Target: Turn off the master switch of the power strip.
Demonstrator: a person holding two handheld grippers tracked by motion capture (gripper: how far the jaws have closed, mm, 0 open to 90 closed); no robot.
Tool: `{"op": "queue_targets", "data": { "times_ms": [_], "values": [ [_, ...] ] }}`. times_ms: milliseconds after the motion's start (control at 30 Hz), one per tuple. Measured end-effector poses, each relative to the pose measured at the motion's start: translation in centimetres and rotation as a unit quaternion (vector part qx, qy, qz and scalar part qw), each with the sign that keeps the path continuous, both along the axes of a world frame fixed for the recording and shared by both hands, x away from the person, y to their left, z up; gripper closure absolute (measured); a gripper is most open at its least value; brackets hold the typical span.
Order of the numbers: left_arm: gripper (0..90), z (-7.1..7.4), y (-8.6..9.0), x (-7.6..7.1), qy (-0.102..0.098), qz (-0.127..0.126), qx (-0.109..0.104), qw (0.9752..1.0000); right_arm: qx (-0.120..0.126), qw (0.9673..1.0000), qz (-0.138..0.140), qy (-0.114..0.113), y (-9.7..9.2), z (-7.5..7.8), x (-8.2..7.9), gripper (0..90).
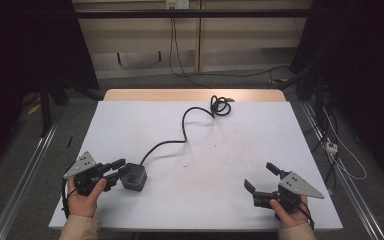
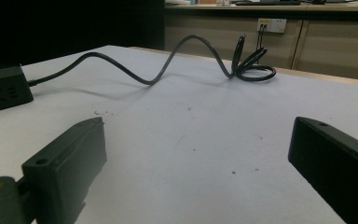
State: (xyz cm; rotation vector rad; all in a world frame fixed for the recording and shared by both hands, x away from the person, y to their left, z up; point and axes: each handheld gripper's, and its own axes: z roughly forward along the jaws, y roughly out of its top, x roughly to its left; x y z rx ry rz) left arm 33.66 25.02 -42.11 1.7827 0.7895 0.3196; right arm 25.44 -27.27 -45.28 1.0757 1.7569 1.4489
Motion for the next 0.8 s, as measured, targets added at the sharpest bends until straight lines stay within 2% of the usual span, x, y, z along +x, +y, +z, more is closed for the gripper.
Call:
{"op": "queue_targets", "data": {
  "times_ms": [800],
  "values": [
    [80.9,0.1,0.04,-0.11,0.004,-0.011,0.015,0.9998,0.002,1.0,0.0,0.0,0.0,0.04,-0.01,3.5]
  ]
}}
